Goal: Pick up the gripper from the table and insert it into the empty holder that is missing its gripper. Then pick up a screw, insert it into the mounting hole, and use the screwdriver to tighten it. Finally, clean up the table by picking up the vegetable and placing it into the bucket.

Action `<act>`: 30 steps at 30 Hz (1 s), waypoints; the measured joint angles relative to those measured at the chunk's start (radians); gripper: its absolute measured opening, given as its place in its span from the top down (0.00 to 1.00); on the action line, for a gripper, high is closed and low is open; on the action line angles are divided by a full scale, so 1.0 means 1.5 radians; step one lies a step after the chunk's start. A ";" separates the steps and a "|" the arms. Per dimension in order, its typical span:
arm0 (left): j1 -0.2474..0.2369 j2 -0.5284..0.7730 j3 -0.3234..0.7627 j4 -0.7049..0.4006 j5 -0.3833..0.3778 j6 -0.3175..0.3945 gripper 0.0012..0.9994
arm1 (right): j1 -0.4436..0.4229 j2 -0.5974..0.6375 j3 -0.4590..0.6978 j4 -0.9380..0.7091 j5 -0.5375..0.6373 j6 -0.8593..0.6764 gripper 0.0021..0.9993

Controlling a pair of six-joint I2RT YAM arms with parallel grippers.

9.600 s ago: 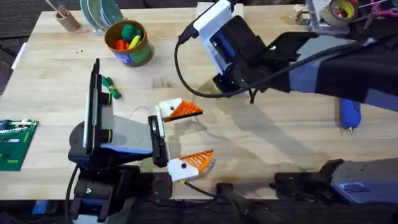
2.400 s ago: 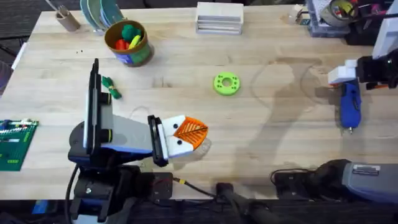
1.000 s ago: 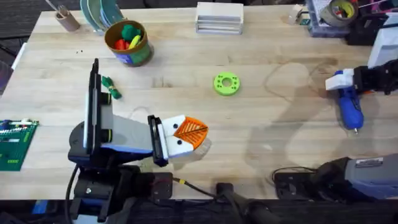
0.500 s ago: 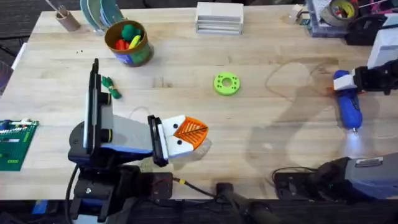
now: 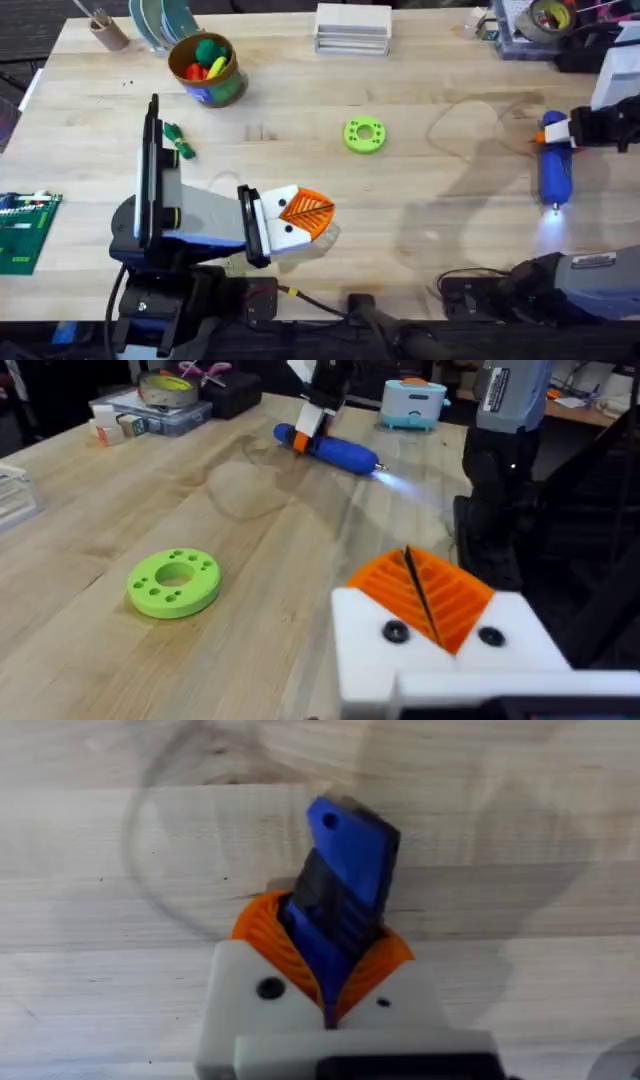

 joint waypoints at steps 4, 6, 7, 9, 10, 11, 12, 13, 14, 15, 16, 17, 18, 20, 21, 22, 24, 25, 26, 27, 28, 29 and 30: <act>0.000 0.000 0.000 0.000 0.000 0.000 1.00 | 0.000 0.000 0.000 0.000 0.000 0.001 0.97; 0.000 0.000 0.000 0.000 0.000 0.000 1.00 | 0.000 0.000 0.000 0.001 0.000 0.000 0.97; 0.000 0.000 0.000 0.000 0.000 0.000 1.00 | 0.000 0.000 0.000 0.002 0.000 0.001 0.97; 0.000 0.000 0.000 0.000 0.000 0.000 1.00 | 0.000 0.000 0.000 0.003 0.000 0.001 0.97; 0.000 0.000 0.000 0.000 0.000 0.000 1.00 | 0.000 0.000 0.000 0.004 0.000 0.001 0.97; 0.000 0.000 0.000 0.000 0.000 0.000 1.00 | 0.000 0.000 0.000 0.004 0.000 0.001 0.97; 0.000 0.000 0.000 0.000 0.000 0.000 1.00 | 0.000 0.000 0.000 0.004 0.000 0.001 0.97; 0.000 0.000 0.000 0.000 0.000 0.000 1.00 | 0.000 0.000 0.000 0.004 0.000 0.001 0.97; 0.000 0.000 0.000 0.000 0.000 0.000 1.00 | 0.000 0.000 0.000 0.004 0.000 0.001 0.97; 0.000 0.000 0.000 0.000 0.000 0.000 1.00 | 0.000 0.000 0.000 0.004 0.000 0.001 0.97; 0.000 0.000 0.000 0.000 0.000 0.000 1.00 | 0.000 0.000 0.000 0.004 0.000 0.001 0.97; 0.000 0.000 0.000 0.000 0.000 0.000 1.00 | 0.000 0.000 0.000 0.004 0.000 0.001 0.97; 0.000 0.000 0.000 0.000 0.000 0.000 1.00 | 0.000 -0.001 0.001 0.004 0.000 0.001 0.97; 0.000 0.000 0.000 0.000 0.000 0.000 1.00 | 0.000 -0.002 0.001 0.004 0.000 0.001 0.97; 0.000 0.000 0.000 0.000 0.000 0.000 1.00 | 0.000 -0.006 0.002 0.004 0.000 0.001 0.97; 0.000 0.000 0.000 0.000 0.000 0.000 1.00 | 0.000 -0.011 0.002 0.005 -0.001 0.002 0.97; 0.000 0.000 0.000 0.000 -0.001 0.000 1.00 | 0.000 -0.028 0.005 0.007 -0.001 0.015 0.97; 0.000 0.000 0.000 0.000 -0.001 0.000 1.00 | 0.000 -0.037 0.008 0.008 -0.001 0.025 0.97; 0.000 0.000 0.000 0.000 -0.002 0.000 1.00 | 0.000 -0.047 0.012 0.009 -0.001 0.035 0.97; 0.000 0.000 0.000 0.001 -0.002 0.000 1.00 | 0.000 -0.055 0.015 0.009 -0.001 0.043 0.97; 0.000 0.000 0.000 0.001 -0.002 0.000 1.00 | 0.000 -0.066 0.018 0.009 -0.002 0.052 0.97; 0.000 0.000 0.000 0.001 -0.002 0.000 1.00 | 0.000 -0.077 0.020 0.009 -0.005 0.059 0.97; 0.000 0.000 0.000 0.001 -0.002 0.000 1.00 | 0.001 -0.087 0.021 0.009 -0.008 0.064 0.97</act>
